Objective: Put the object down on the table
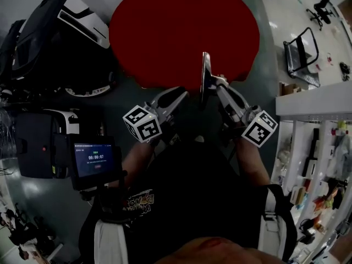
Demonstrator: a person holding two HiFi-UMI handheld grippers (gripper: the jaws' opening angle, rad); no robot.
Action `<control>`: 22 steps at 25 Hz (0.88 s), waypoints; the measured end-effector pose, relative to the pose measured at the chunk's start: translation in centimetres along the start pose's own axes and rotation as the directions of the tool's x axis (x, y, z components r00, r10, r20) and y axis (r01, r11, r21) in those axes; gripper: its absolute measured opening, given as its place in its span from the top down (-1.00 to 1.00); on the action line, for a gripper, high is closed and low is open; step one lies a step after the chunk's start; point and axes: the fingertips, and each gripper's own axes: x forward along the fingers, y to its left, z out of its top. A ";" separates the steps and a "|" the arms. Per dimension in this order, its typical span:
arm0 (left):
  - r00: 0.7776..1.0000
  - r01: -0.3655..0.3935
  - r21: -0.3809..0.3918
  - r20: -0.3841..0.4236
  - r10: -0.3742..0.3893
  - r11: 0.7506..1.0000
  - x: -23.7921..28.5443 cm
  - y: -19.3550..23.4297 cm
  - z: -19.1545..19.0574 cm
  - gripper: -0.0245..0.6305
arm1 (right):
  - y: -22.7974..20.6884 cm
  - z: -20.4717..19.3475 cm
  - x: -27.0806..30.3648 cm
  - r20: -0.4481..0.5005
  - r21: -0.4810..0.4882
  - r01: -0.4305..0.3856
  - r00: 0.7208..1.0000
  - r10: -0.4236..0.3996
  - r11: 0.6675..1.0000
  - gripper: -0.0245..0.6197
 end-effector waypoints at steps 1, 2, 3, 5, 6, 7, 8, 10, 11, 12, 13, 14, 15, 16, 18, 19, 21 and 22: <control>1.000 0.003 0.012 -0.011 -0.003 1.000 -0.2 0.0 -0.4 0.65 | -0.4 0.0 0.2 0.005 0.005 0.008 1.000 -0.008 1.000 0.86; 1.000 0.004 0.020 -0.021 -0.004 1.000 -0.6 0.3 -0.5 0.65 | -0.7 -0.2 0.8 0.011 0.011 0.012 1.000 -0.012 1.000 0.86; 1.000 0.003 0.022 -0.030 -0.003 1.000 -1.2 0.7 -0.6 0.65 | -1.0 -0.3 1.5 0.016 0.018 0.016 1.000 -0.016 1.000 0.86; 0.999 -0.002 0.012 -0.047 0.003 1.000 -2.1 1.2 -1.1 0.65 | -2.1 -0.6 2.6 0.019 0.025 0.029 0.999 -0.029 0.999 0.86; 0.998 -0.002 0.012 -0.056 0.002 1.000 -2.3 1.1 -1.7 0.65 | -2.9 -0.5 3.0 0.015 0.021 0.035 0.999 -0.036 0.999 0.86; 0.998 0.000 0.022 -0.067 0.002 1.000 -2.4 0.9 -2.2 0.65 | -3.8 -0.2 3.5 0.011 0.011 0.036 0.999 -0.036 0.999 0.86; 0.997 0.000 0.044 -0.081 0.004 0.999 -2.4 0.8 -2.6 0.65 | -4.6 0.1 4.1 0.010 0.001 0.031 0.999 -0.031 1.000 0.86; 0.994 -0.012 0.105 -0.108 0.024 0.994 -2.6 0.9 -3.0 0.65 | -6.3 0.9 5.8 0.013 -0.017 0.013 1.000 -0.013 1.000 0.86; 0.992 -0.023 0.136 -0.117 0.039 0.990 -2.9 1.1 -2.9 0.65 | -7.2 1.2 6.8 0.014 -0.022 0.008 1.000 -0.008 1.000 0.86; 0.991 -0.035 0.162 -0.122 0.055 0.986 -3.2 1.3 -2.8 0.65 | -8.3 1.3 7.8 0.012 -0.025 0.013 1.000 -0.013 1.000 0.86; 0.990 -0.045 0.182 -0.123 0.068 0.982 -3.5 1.5 -2.6 0.65 | -9.7 1.4 8.6 0.009 -0.025 0.030 1.000 -0.030 0.999 0.86; 0.989 -0.055 0.198 -0.122 0.080 0.979 -3.7 1.8 -2.4 0.65 | -11.3 1.6 9.3 0.006 -0.021 0.059 0.998 -0.059 0.998 0.86; 0.989 -0.066 0.208 -0.119 0.093 0.976 -3.9 2.1 -2.2 0.66 | -13.1 1.7 9.9 0.001 -0.016 0.093 0.996 -0.093 0.996 0.86; 0.988 -0.080 0.214 -0.115 0.107 0.974 -4.1 2.5 -2.1 0.66 | -14.7 1.8 10.6 -0.004 -0.013 0.120 0.993 -0.120 0.993 0.86; 0.985 -0.113 0.215 -0.101 0.137 0.970 -4.6 3.1 -1.9 0.66 | -17.4 2.0 12.1 -0.021 -0.018 0.152 0.988 -0.152 0.988 0.86; 0.984 -0.130 0.214 -0.094 0.153 0.968 -4.8 3.4 -1.8 0.67 | -18.6 2.1 12.8 -0.032 -0.021 0.166 0.986 -0.167 0.986 0.86; 0.978 -0.169 0.216 -0.083 0.190 0.962 -5.0 3.9 -1.5 0.67 | -21.5 2.0 14.1 -0.059 -0.019 0.198 0.978 -0.199 0.980 0.86; 0.975 -0.188 0.215 -0.076 0.208 0.958 -4.9 4.2 -1.3 0.67 | -23.0 2.0 14.5 -0.074 -0.013 0.216 0.974 -0.216 0.976 0.86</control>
